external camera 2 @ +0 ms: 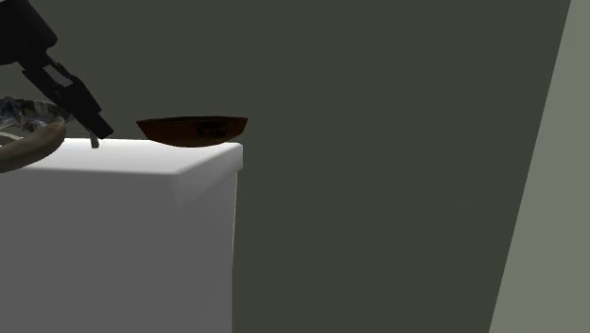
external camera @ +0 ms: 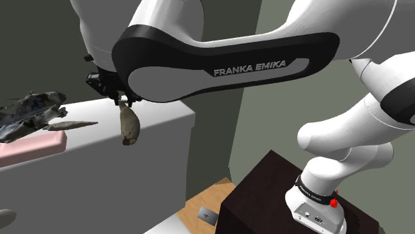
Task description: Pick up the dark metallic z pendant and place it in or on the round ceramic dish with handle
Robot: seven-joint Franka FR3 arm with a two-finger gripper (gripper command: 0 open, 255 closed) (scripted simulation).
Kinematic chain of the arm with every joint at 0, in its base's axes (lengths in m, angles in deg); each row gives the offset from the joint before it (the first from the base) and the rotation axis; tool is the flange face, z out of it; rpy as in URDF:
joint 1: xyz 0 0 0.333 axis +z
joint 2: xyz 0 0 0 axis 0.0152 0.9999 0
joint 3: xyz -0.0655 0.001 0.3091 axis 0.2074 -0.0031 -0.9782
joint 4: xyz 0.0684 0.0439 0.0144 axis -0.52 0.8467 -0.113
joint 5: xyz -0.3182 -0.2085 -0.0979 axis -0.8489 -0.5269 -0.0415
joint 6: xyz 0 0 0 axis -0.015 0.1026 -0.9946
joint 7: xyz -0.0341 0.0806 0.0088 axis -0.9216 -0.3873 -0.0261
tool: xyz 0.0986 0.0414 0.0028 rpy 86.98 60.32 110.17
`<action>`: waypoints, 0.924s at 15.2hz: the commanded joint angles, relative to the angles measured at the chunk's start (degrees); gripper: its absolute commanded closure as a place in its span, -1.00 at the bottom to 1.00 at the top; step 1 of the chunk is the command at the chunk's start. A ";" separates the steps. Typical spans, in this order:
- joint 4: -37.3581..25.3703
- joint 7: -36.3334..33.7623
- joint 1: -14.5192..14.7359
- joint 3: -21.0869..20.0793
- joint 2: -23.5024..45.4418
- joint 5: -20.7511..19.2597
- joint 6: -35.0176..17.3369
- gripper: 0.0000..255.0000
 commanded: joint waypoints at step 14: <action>-14.27 4.42 -6.11 -1.90 -0.90 2.03 11.15 1.00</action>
